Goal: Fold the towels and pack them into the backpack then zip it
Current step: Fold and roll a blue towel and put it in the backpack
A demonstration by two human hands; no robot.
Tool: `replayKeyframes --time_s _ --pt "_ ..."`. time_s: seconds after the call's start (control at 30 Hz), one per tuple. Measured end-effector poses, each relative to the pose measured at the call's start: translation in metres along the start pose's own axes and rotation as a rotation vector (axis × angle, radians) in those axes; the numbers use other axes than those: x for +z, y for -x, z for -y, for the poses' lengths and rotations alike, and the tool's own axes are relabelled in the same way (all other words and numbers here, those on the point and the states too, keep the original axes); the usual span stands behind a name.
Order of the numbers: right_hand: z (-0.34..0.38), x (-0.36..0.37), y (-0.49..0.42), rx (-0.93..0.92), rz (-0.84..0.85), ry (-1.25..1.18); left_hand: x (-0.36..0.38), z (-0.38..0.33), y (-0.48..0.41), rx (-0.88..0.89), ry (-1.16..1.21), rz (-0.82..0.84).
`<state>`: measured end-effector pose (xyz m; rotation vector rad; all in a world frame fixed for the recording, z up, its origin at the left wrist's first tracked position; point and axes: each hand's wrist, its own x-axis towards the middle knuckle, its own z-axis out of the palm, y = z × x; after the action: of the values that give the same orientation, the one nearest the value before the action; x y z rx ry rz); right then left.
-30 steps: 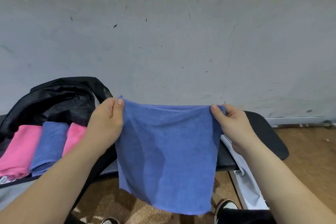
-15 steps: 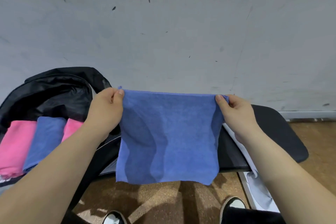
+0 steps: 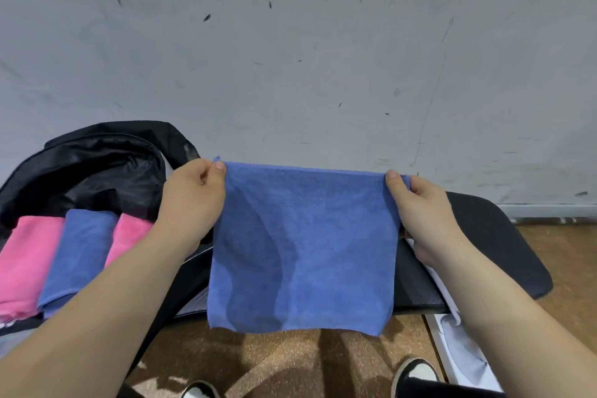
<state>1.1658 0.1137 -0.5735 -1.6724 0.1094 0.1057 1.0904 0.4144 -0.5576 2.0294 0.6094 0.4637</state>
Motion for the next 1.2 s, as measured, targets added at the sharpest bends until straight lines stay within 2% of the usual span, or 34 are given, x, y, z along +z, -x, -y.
replayKeyframes --time_s 0.1,0.2,0.33,0.43,0.6,0.7,0.8,0.9,1.0,1.1,1.17,1.2 --pt "0.009 0.011 0.020 0.069 0.022 -0.078 0.008 -0.009 0.014 -0.121 0.275 0.071" --pt "0.014 0.032 0.045 0.033 0.136 -0.124 0.022 -0.027 0.041 -0.087 0.406 0.193" --pt "0.014 0.056 0.066 -0.122 0.273 -0.002 0.038 -0.040 0.068 0.084 0.355 0.322" --pt "0.015 0.066 0.073 -0.197 0.335 0.074 0.045 -0.037 0.072 0.226 0.220 0.337" --pt "0.012 0.065 0.065 -0.234 0.269 0.108 0.042 -0.036 0.068 0.272 0.163 0.326" --pt "0.013 0.068 0.065 -0.246 0.284 0.108 0.043 -0.036 0.069 0.270 0.141 0.345" --pt "0.011 0.071 0.068 -0.180 0.338 0.103 0.045 -0.033 0.074 0.289 0.102 0.362" --pt "0.015 0.068 0.068 -0.015 0.408 -0.040 0.043 -0.032 0.077 0.316 0.054 0.378" --pt "0.022 0.066 0.070 0.096 0.477 -0.219 0.037 -0.033 0.074 0.296 0.113 0.304" --pt "0.023 0.061 0.061 0.044 0.310 -0.137 0.030 -0.036 0.068 0.238 0.196 0.271" --pt "0.021 0.051 0.049 -0.032 0.192 -0.003 0.024 -0.038 0.067 0.180 0.301 0.349" --pt "0.020 0.044 0.043 -0.026 0.200 0.018 0.021 -0.040 0.067 0.140 0.378 0.398"
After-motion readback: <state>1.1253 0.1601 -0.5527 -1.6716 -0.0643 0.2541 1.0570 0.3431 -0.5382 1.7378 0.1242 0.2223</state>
